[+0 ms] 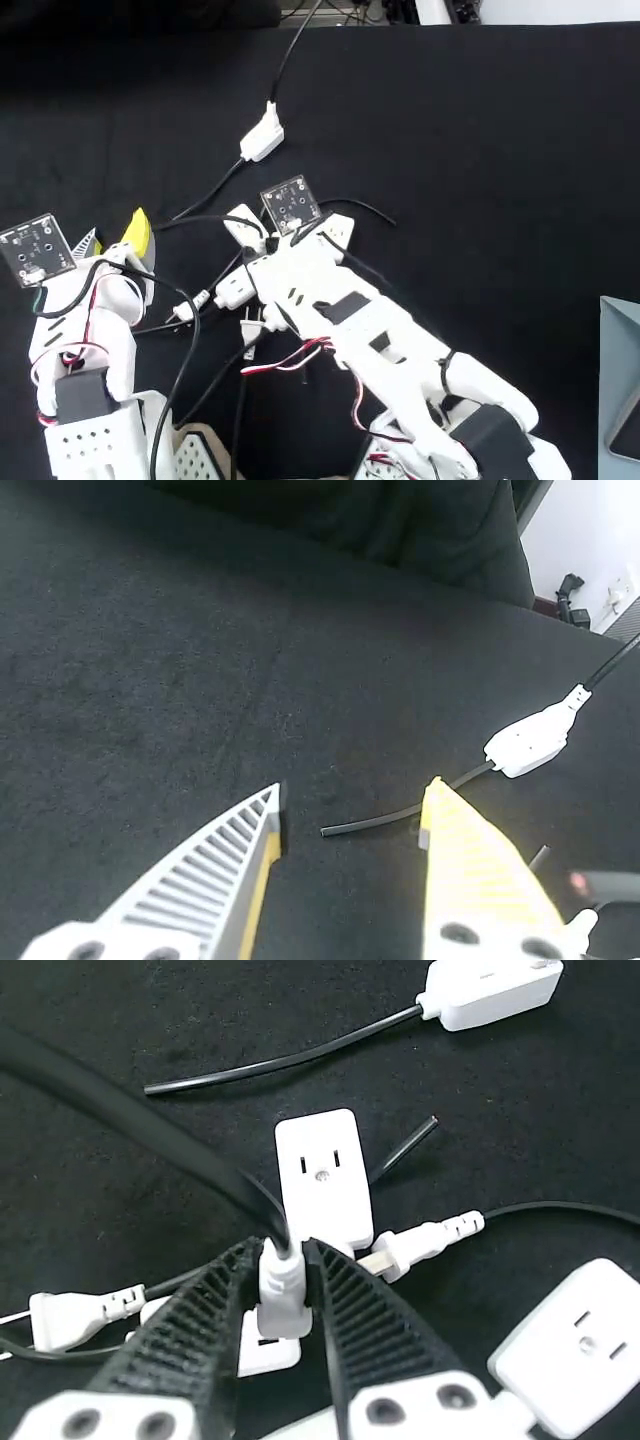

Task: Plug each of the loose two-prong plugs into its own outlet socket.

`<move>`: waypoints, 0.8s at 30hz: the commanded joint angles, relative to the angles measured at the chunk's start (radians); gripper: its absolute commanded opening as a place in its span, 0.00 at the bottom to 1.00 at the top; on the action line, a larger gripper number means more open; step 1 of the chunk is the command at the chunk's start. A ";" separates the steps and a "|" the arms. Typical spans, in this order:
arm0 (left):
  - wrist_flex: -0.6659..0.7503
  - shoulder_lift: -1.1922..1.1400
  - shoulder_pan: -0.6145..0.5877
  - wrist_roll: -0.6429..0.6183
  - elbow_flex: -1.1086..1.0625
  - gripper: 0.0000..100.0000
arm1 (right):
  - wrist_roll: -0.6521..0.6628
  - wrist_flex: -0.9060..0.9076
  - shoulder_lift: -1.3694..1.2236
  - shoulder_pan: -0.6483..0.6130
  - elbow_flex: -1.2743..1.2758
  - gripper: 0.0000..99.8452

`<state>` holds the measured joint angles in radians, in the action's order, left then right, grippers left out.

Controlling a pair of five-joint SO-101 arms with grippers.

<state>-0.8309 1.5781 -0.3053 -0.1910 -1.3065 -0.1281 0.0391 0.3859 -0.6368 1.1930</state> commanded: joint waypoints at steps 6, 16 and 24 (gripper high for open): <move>0.011 0.009 -0.007 -0.009 0.007 0.23 | 0.005 -0.015 -0.001 -0.031 0.005 0.01; 0.011 0.009 -0.007 -0.009 0.007 0.23 | 0.011 -0.015 -0.002 -0.049 0.022 0.01; 0.011 0.009 -0.007 -0.009 0.007 0.23 | 0.009 -0.021 -0.002 -0.049 0.016 0.01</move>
<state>-0.8309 1.5781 -0.3053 -0.1910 -1.3065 -0.1281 0.0391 0.3859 -0.6736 1.2190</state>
